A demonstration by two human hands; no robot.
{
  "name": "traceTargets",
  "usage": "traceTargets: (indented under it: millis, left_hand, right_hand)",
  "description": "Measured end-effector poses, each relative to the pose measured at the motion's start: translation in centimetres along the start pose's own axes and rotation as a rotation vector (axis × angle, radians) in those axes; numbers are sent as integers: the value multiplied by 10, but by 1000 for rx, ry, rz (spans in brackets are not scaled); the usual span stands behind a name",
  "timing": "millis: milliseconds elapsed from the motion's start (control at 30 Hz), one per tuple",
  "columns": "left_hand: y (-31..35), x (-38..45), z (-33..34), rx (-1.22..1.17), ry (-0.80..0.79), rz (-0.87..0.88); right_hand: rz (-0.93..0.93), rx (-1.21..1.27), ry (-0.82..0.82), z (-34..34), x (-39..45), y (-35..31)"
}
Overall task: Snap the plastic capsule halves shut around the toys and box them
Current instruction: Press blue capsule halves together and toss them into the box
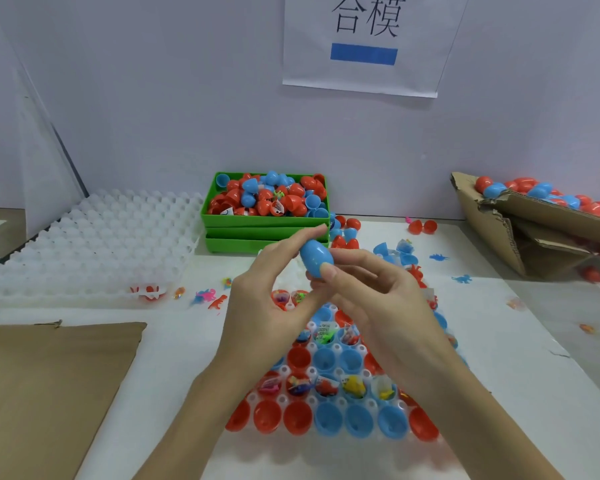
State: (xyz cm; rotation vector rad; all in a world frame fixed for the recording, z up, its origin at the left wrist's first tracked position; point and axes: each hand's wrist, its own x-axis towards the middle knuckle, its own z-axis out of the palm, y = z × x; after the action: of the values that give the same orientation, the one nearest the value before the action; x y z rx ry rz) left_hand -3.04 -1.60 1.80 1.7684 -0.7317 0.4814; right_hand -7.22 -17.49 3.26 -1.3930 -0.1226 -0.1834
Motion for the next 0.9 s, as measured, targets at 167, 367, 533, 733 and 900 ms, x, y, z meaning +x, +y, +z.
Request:
traceTargets:
  millis: [167, 367, 533, 733, 900]
  left_hand:
    - [0, 1, 0, -66, 24, -20]
    - [1, 2, -3, -189, -17, 32]
    - [8, 0, 0, -278, -41, 25]
    - [16, -2, 0, -281, -46, 42]
    - [18, -2, -1, -235, 0, 61]
  right_hand:
    - [127, 391, -147, 6, 1, 6]
    - [188, 598, -293, 7, 2, 6]
    - [221, 668, -320, 8, 1, 7]
    - [242, 697, -335, 9, 0, 10]
    - [252, 698, -338, 10, -2, 9]
